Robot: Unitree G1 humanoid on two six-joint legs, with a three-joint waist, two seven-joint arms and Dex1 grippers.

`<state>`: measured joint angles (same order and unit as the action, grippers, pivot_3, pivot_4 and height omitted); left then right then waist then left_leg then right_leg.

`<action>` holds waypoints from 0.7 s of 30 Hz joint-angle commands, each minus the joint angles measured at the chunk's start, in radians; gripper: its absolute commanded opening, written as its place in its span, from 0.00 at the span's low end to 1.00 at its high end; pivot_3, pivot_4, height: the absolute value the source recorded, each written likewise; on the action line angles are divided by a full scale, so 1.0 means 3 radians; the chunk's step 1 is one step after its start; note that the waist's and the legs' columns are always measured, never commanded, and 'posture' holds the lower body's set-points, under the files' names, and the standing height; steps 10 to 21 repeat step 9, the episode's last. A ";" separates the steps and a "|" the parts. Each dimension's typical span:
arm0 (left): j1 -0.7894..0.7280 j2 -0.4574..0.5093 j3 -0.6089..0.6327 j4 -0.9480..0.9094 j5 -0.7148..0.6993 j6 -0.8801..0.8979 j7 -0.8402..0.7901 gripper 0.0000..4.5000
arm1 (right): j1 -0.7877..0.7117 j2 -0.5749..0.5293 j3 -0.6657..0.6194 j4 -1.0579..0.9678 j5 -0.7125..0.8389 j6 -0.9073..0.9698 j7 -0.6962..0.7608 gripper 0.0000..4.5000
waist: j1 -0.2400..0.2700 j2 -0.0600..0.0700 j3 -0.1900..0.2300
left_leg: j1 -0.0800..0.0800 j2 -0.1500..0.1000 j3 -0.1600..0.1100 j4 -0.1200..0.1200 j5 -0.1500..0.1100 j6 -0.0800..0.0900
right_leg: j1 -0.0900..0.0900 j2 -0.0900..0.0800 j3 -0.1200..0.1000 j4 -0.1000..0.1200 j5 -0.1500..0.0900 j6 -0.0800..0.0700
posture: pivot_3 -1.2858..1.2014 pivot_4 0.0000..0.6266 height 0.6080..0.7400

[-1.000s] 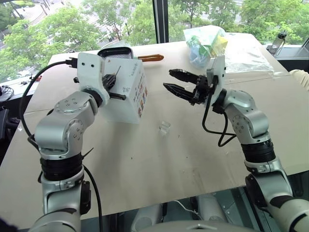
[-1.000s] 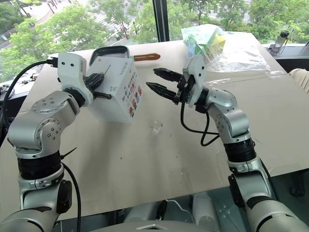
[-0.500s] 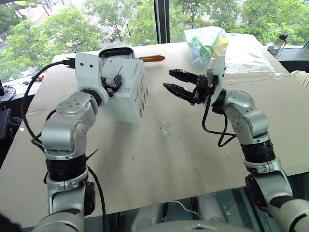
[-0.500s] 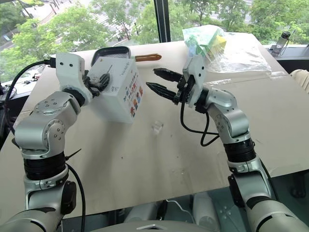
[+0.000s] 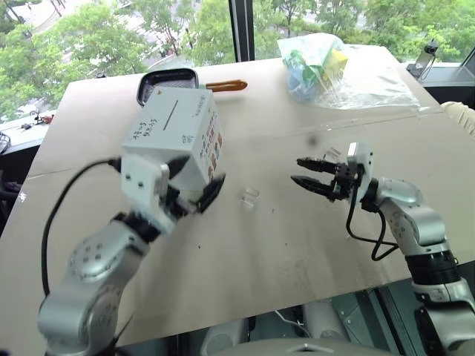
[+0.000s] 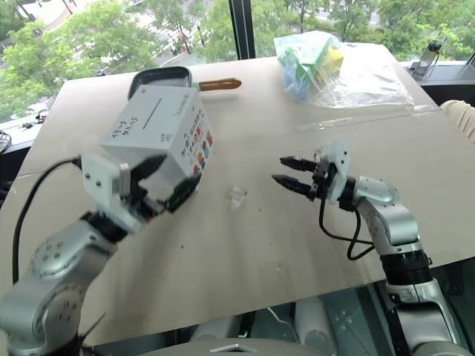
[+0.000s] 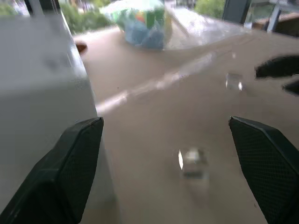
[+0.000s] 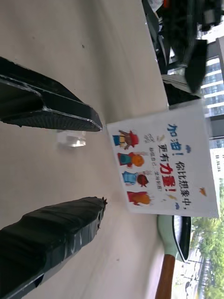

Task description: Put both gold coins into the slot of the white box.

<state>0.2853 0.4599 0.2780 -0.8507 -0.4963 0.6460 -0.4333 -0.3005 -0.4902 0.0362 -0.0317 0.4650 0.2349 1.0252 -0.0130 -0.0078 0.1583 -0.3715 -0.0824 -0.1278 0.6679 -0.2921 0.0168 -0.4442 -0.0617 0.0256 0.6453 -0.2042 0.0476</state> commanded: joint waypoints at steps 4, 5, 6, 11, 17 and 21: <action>0.0398 -0.0052 -0.0353 0.0450 0.0514 -0.0754 -0.0159 0.97 | 0.0258 -0.0114 -0.0167 0.0426 -0.0256 -0.0596 0.0099 0.54 | 0.0065 0.0003 0.0011 | 0.0007 -0.0001 0.0004 0.0005 -0.0009 0.0017 | 0.0013 -0.0003 -0.0011 -0.0006 -0.0001 0.0000 | 0.52 0.24 0.85; 0.0407 -0.0062 -0.0418 0.0529 0.0573 -0.0846 -0.0177 0.97 | 0.0268 -0.0125 -0.0182 0.0478 -0.0270 -0.0657 0.0120 0.54 | 0.0072 0.0004 0.0011 | 0.0013 0.0000 0.0009 0.0006 -0.0009 0.0018 | 0.0019 -0.0003 -0.0012 -0.0006 -0.0001 0.0000 | 0.52 0.24 0.85; 0.0401 -0.0076 -0.0463 0.0601 0.0614 -0.0922 -0.0186 0.97 | 0.0274 -0.0135 -0.0188 0.0507 -0.0275 -0.0697 0.0140 0.54 | 0.0074 0.0004 0.0012 | 0.0021 0.0000 0.0013 0.0006 -0.0010 0.0018 | 0.0026 -0.0003 -0.0011 -0.0006 -0.0001 -0.0001 | 0.52 0.24 0.85; 0.0374 -0.0106 -0.0551 0.0733 0.0642 -0.1089 -0.0244 0.97 | 0.0279 -0.0142 -0.0205 0.0560 -0.0266 -0.0756 0.0158 0.54 | 0.0074 0.0003 0.0012 | 0.0038 0.0001 0.0013 0.0006 -0.0010 0.0020 | 0.0042 -0.0003 -0.0012 -0.0008 -0.0003 0.0001 | 0.52 0.24 0.85; 0.0374 -0.0106 -0.0551 0.0733 0.0642 -0.1089 -0.0244 0.97 | 0.0279 -0.0142 -0.0205 0.0560 -0.0266 -0.0756 0.0158 0.54 | 0.0074 0.0003 0.0012 | 0.0038 0.0001 0.0013 0.0006 -0.0010 0.0020 | 0.0042 -0.0003 -0.0012 -0.0008 -0.0003 0.0001 | 0.52 0.24 0.85; 0.0374 -0.0106 -0.0551 0.0733 0.0642 -0.1089 -0.0244 0.97 | 0.0279 -0.0142 -0.0205 0.0560 -0.0266 -0.0756 0.0158 0.54 | 0.0074 0.0003 0.0012 | 0.0038 0.0001 0.0013 0.0006 -0.0010 0.0020 | 0.0042 -0.0003 -0.0012 -0.0008 -0.0003 0.0001 | 0.52 0.24 0.85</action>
